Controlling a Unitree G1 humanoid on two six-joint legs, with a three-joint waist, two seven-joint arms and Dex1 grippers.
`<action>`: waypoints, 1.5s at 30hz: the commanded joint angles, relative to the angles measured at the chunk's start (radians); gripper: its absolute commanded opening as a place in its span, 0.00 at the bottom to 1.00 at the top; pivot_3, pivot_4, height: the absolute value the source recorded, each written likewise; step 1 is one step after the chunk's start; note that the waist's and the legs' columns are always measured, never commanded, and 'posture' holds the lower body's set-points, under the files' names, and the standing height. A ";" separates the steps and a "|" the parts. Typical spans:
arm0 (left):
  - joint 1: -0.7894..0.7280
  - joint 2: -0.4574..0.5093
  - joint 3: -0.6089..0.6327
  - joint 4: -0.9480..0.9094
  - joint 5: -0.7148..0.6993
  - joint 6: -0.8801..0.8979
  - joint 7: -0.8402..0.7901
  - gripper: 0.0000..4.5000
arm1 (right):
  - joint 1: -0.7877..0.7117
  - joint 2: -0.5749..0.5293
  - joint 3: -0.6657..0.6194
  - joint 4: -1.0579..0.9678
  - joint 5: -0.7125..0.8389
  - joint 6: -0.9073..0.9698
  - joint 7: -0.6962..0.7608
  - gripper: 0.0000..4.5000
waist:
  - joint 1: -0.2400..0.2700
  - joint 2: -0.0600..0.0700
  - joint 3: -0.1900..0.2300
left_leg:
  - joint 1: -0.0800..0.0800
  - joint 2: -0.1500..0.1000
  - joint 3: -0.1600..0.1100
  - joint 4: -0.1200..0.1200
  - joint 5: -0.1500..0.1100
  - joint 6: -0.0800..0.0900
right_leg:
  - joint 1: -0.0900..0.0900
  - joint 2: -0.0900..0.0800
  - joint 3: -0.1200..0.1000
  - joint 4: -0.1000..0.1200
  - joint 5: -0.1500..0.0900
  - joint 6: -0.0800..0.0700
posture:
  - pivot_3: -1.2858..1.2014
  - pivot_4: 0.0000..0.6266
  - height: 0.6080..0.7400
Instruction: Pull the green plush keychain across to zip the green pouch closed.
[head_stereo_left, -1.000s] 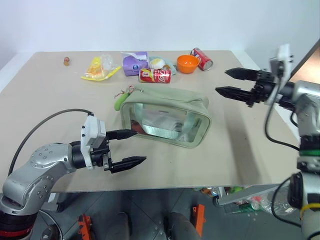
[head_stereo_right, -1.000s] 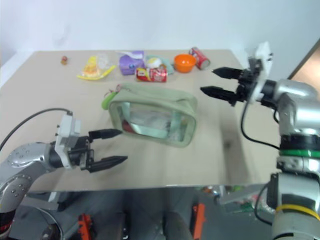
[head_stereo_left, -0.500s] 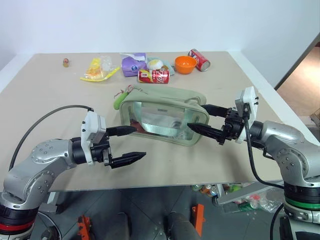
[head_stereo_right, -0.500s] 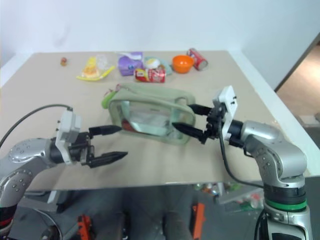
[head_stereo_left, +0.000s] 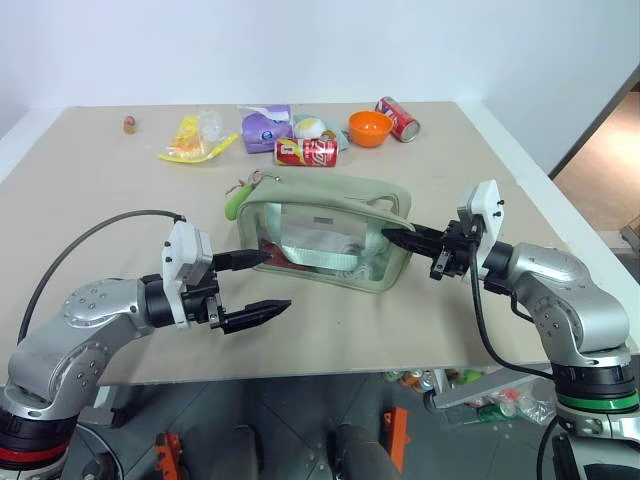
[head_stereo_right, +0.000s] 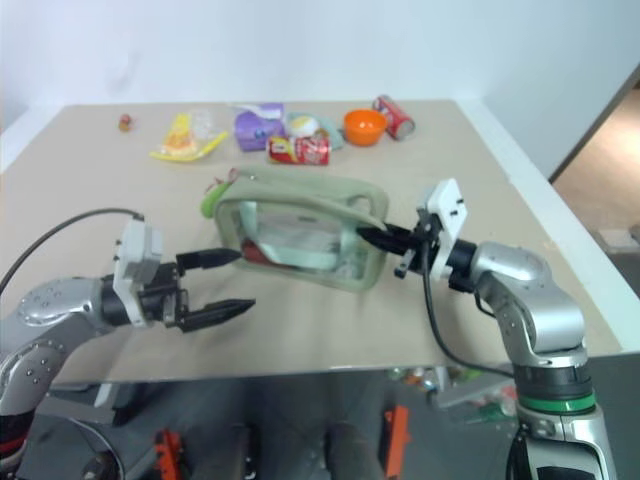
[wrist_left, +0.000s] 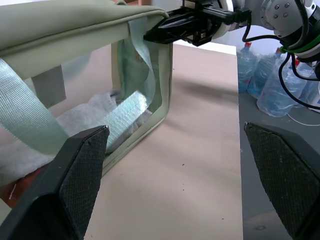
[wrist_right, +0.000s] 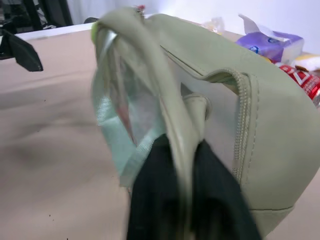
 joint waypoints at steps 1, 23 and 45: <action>0.003 0.001 0.031 0.006 0.012 -0.022 0.003 1.00 | -0.052 -0.012 0.002 0.004 0.006 -0.100 0.084 0.01 | 0.000 0.000 0.000 | 0.000 0.000 0.000 0.000 0.000 0.000 | 0.000 0.000 0.000 0.000 0.000 0.000 | 0.52 0.24 1.00; 0.014 0.011 0.055 -0.012 0.030 -0.014 -0.005 1.00 | -0.152 -0.063 0.036 0.271 -0.084 -0.332 0.326 0.01 | 0.002 0.000 0.000 | 0.000 0.000 0.000 0.000 0.000 0.000 | 0.000 0.000 0.000 0.000 0.000 0.000 | 0.52 0.24 1.00; 0.101 0.074 0.384 -0.053 -0.389 0.181 0.266 1.00 | 0.036 -0.070 0.027 0.025 -0.019 -0.204 0.214 0.01 | -0.001 0.000 0.000 | 0.002 0.001 0.000 0.000 0.000 0.000 | 0.001 0.001 0.000 0.001 0.000 -0.001 | 0.52 0.24 1.00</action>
